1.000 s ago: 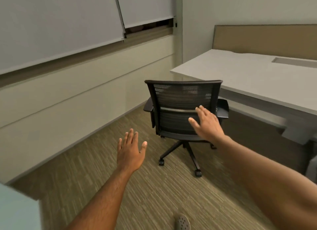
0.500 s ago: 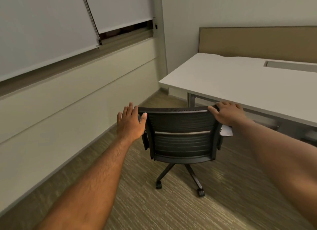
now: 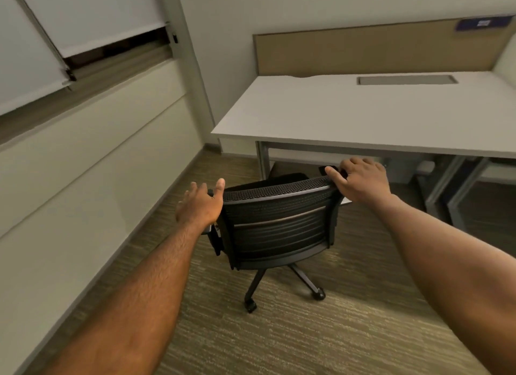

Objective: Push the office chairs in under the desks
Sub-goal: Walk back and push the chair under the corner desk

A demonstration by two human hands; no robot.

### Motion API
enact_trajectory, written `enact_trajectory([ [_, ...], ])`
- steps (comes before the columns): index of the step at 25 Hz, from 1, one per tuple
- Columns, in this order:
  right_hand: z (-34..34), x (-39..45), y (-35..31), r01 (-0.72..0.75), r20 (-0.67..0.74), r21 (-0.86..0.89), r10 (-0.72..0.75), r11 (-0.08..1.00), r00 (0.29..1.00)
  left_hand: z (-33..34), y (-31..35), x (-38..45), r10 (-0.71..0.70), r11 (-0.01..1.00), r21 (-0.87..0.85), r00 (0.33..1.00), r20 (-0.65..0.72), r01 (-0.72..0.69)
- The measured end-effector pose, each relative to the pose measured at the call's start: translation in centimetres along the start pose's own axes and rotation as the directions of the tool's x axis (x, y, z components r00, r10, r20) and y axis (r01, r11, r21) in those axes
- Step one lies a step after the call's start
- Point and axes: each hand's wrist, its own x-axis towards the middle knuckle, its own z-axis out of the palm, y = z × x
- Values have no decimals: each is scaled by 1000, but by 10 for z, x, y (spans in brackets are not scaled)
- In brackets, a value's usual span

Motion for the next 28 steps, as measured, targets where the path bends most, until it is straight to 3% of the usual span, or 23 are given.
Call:
enact_trajectory([
  [2,-3,-15,-8,-8,-36,-23,7,1000,999,-3,-4,-1,44,999,15,999,16,-44],
  [6,-9,-42,-17,-13,-84,-38,10,999,996,-4,-20,4,78,991,-113,997,-12,-79],
  [12,-31,-69,-25,-142,-123,187,167,972,978,-16,-22,30,89,956,-280,996,5,-84],
  [19,-38,-88,-25,-326,-228,244,381,913,896,-22,8,56,156,966,-218,985,70,-138],
  [28,-36,-24,61,-359,-71,280,392,890,917,0,92,86,153,988,-63,974,166,-144],
])
